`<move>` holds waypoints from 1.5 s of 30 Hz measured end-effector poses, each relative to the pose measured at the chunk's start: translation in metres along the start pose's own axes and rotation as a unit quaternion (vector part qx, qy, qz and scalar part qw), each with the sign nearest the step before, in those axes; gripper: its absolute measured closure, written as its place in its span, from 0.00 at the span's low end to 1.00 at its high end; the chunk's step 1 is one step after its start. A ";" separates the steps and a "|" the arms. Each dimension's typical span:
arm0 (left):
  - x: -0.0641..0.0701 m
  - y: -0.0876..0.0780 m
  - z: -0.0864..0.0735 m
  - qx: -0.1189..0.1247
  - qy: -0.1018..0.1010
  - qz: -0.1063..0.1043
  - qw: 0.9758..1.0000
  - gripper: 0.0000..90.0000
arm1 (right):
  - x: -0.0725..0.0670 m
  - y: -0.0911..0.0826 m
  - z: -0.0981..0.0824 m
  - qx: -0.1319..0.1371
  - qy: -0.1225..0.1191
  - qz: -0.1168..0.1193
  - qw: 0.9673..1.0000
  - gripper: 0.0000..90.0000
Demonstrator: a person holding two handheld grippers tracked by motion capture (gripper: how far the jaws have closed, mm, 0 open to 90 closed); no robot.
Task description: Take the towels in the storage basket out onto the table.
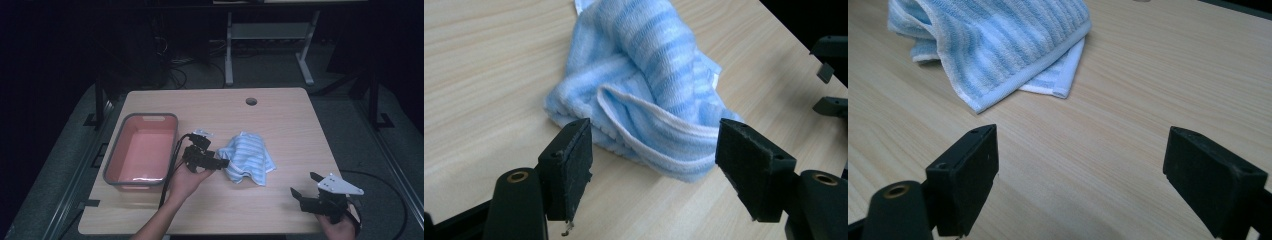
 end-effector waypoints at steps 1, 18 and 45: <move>0.002 0.000 -0.001 0.004 -0.004 -0.003 1.000 0.34 | 0.000 0.000 0.000 0.000 0.000 -0.001 1.000 0.16; 0.011 -0.012 -0.022 0.014 0.014 -0.014 1.000 0.34 | 0.000 0.000 -0.001 -0.003 0.001 -0.002 1.000 0.16; 0.018 -0.015 -0.060 0.010 0.029 -0.019 0.999 0.34 | -0.002 0.002 -0.001 -0.005 -0.004 -0.001 1.000 0.16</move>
Point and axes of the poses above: each handheld gripper's, and its own axes: y roughly forward along the jaws, z roughly out of its top, x roughly to its right, the point moved 3 cm from there along y, roughly forward along the jaws, and after that the axes turned 3 degrees about -z, right-handed, at the moved point
